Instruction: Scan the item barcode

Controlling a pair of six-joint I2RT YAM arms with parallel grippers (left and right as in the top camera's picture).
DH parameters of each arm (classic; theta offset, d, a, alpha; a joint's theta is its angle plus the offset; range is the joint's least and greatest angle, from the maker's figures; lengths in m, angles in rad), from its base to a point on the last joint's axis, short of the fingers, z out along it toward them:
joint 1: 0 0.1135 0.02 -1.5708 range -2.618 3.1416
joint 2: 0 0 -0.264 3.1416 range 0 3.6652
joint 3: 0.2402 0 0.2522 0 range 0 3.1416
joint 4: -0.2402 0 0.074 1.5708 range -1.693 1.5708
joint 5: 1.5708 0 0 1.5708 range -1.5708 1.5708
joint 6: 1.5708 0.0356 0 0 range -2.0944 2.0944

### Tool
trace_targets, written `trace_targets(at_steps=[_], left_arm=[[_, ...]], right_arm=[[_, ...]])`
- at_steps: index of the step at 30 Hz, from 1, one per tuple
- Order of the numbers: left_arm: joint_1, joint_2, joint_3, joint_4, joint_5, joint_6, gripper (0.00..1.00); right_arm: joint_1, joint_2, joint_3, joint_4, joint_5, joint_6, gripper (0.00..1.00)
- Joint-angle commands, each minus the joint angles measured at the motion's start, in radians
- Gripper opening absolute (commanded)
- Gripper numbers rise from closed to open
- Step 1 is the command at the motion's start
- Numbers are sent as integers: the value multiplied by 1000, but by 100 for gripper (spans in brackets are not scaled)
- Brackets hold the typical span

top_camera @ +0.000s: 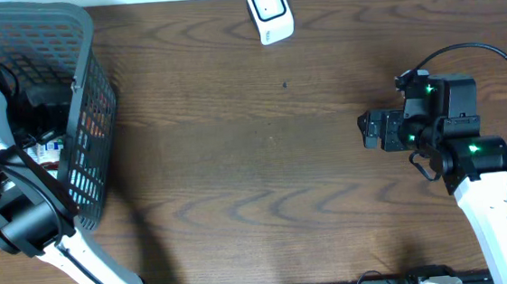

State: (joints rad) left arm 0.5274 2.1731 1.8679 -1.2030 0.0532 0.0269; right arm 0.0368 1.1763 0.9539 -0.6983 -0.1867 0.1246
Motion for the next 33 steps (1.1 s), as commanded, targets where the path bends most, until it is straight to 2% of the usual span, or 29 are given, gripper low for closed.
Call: trace_targets(at_steps=[1, 11, 19, 24, 26, 27, 31, 33], left_arm=[[4, 16, -17, 9, 32, 0, 99], [4, 16, -35, -3, 51, -47, 98], [3, 15, -69, 10, 51, -92, 89], [3, 15, -64, 27, 51, -92, 89], [3, 15, -64, 32, 51, -92, 83], [3, 14, -53, 31, 51, -92, 73], [4, -20, -5, 31, 51, -92, 62], [5, -59, 21, 34, 50, -92, 61]], right_arm=[[2, 3, 18, -1, -6, -6, 99], [2, 3, 18, -2, -6, -6, 99], [2, 3, 18, -2, -6, -6, 99], [2, 3, 18, -2, -6, -6, 99], [2, 3, 18, -2, -6, -6, 99], [2, 3, 18, -2, -6, -6, 99], [2, 3, 18, -2, -6, -6, 99], [2, 3, 18, -2, -6, -6, 99]])
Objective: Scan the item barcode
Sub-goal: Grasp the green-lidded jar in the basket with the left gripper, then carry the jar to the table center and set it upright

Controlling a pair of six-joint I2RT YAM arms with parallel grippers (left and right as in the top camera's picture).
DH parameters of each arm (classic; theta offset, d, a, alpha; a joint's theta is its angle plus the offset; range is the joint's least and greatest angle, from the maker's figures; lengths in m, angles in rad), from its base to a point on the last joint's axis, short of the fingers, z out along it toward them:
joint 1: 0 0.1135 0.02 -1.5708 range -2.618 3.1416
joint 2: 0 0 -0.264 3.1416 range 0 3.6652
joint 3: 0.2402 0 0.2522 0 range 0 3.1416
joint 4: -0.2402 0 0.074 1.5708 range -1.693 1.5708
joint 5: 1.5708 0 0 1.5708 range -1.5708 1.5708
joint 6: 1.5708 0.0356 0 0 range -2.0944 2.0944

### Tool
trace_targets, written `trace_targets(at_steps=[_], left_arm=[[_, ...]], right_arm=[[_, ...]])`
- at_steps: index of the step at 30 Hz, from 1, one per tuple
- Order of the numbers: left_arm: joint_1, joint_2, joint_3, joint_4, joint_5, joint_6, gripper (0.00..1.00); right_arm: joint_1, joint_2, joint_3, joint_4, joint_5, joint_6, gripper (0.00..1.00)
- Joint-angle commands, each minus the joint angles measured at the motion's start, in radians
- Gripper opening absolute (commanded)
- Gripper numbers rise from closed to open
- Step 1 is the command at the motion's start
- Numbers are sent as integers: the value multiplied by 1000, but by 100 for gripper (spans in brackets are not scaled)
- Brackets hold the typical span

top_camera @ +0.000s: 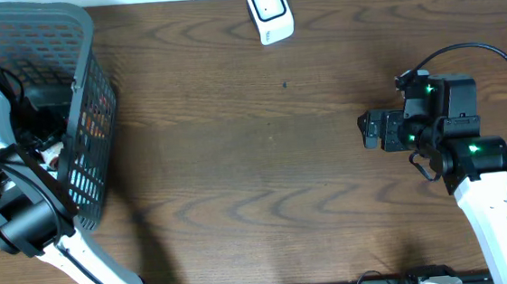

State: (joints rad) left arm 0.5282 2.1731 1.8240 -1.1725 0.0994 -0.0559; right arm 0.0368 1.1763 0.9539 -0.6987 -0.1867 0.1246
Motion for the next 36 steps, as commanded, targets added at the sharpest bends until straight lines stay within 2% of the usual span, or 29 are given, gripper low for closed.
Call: trace_targets(at_steps=[1, 9, 15, 19, 22, 27, 32, 36], left_arm=[[5, -79, 77, 5, 3, -9, 60], [5, -383, 119, 107, -40, -14, 59], [-11, -653, 119, 169, -40, -91, 59], [-80, -790, 119, 159, 5, -128, 59], [-187, -851, 119, 117, 45, -171, 59], [-466, -858, 95, 18, 45, -208, 58], [-765, -789, -9, -13, 2, -267, 58], [-962, -679, -98, 1, -47, -338, 54]], right_arm=[[2, 3, 18, -1, -6, -6, 99], [2, 3, 18, -1, -6, -6, 99], [2, 3, 18, -1, -6, -6, 99], [2, 3, 18, -1, -6, -6, 99], [2, 3, 18, -1, -6, -6, 99], [2, 3, 18, -1, -6, -6, 99], [2, 3, 18, -1, -6, -6, 99], [2, 3, 18, -1, -6, -6, 99]])
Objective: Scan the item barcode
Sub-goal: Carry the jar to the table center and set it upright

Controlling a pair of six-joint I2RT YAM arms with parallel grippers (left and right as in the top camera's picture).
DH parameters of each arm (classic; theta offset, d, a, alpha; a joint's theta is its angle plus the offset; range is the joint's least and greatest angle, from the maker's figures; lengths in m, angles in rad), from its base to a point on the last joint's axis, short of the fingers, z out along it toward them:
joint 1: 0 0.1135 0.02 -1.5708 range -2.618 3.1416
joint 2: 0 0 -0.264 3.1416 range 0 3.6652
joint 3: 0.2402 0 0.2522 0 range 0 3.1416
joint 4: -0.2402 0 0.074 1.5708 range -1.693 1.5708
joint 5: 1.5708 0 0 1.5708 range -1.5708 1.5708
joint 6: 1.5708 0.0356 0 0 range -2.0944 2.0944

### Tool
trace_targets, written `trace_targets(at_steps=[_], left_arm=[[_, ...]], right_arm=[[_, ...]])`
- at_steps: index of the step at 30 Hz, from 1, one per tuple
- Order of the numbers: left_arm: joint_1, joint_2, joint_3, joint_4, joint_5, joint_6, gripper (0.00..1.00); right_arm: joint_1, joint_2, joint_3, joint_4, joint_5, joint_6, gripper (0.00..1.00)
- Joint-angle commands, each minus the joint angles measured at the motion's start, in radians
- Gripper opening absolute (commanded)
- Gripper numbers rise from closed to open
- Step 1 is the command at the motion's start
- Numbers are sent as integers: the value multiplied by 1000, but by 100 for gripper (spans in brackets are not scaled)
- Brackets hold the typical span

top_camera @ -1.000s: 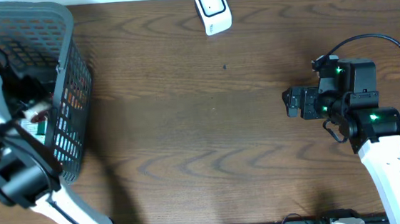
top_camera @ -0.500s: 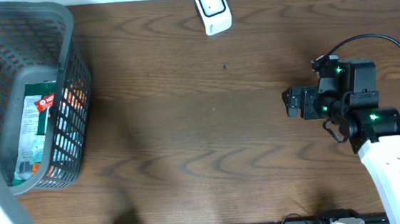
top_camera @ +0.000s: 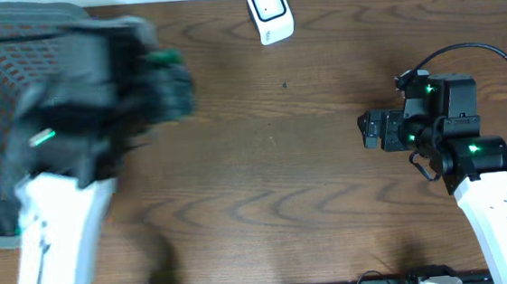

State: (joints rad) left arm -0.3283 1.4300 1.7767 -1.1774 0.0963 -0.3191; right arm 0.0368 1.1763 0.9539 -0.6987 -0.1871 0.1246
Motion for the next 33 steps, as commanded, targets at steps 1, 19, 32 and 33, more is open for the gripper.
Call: trace_targets(at_steps=[1, 19, 32, 33], left_arm=[[-154, 101, -73, 16, -44, -89, 55], [-491, 600, -111, 220, -30, -129, 55], [-544, 704, -111, 272, -30, -128, 60], [-544, 706, -111, 273, -31, -128, 64]], right_arm=[[2, 3, 18, -1, -5, -6, 99], [2, 3, 18, -1, -5, -6, 99], [2, 3, 18, -1, -5, -6, 99], [2, 3, 18, -1, -5, -6, 99]])
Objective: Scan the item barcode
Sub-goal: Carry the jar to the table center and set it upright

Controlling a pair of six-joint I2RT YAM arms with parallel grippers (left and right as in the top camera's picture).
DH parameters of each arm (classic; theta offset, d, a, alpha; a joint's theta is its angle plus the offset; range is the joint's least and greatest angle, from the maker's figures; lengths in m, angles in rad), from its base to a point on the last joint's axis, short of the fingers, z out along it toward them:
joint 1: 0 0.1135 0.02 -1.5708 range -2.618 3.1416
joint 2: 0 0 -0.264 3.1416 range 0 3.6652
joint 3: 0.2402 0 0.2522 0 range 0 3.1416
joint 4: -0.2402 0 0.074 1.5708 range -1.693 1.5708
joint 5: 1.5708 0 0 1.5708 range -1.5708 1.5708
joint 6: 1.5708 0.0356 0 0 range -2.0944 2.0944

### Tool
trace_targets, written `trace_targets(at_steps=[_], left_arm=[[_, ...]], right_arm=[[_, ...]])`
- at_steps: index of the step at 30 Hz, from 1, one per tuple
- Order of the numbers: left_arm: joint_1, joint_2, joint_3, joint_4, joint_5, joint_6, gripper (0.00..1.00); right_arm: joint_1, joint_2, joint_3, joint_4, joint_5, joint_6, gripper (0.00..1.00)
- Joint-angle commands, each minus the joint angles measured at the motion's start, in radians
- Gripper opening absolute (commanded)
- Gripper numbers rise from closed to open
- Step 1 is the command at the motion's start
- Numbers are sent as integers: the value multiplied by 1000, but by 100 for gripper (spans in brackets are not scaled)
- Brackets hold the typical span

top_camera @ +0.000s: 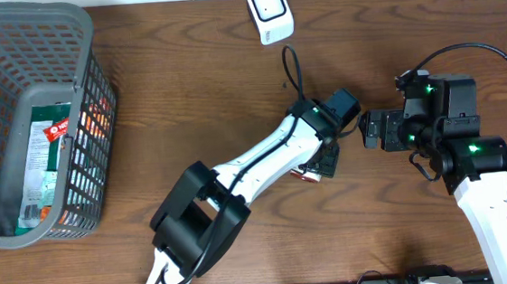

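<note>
My left arm reaches across the middle of the table, and its gripper (325, 164) points down, shut on a small red and white item (311, 174) that peeks out beneath it. The white barcode scanner (269, 12) lies at the table's far edge, well beyond the gripper. Just right of the left wrist, my right gripper (365, 131) hangs over the table with its fingers apart and nothing between them. Most of the item is hidden under the left gripper.
A grey mesh basket (89, 128) stands at the far left with a green packet (41, 150) and other goods inside. The right arm's black cable (492, 60) loops above its wrist.
My left arm was a blur swinging out beside the basket. Now it is stretched to the table's middle, close to the right gripper, with a red and white item under its gripper. The right arm has not moved.
My left gripper was down inside the basket at the two oldest moments, shifting slightly among the goods. Then it was out of the basket and in motion. Now it holds a small item near the right gripper, which has stayed put throughout.
</note>
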State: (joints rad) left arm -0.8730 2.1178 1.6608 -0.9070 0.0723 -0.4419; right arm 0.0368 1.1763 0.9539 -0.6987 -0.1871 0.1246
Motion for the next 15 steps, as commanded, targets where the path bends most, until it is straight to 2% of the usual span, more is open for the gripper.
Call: trace_targets(at_steps=[1, 5, 15], left_arm=[[2, 19, 5, 2, -6, -5, 70], [2, 18, 5, 1, -6, -5, 82], [2, -10, 24, 0, -6, 26, 86]], right_arm=[[2, 3, 18, -1, -5, -6, 99], [2, 3, 18, -1, -5, -6, 99], [2, 3, 18, -1, -5, -6, 99]])
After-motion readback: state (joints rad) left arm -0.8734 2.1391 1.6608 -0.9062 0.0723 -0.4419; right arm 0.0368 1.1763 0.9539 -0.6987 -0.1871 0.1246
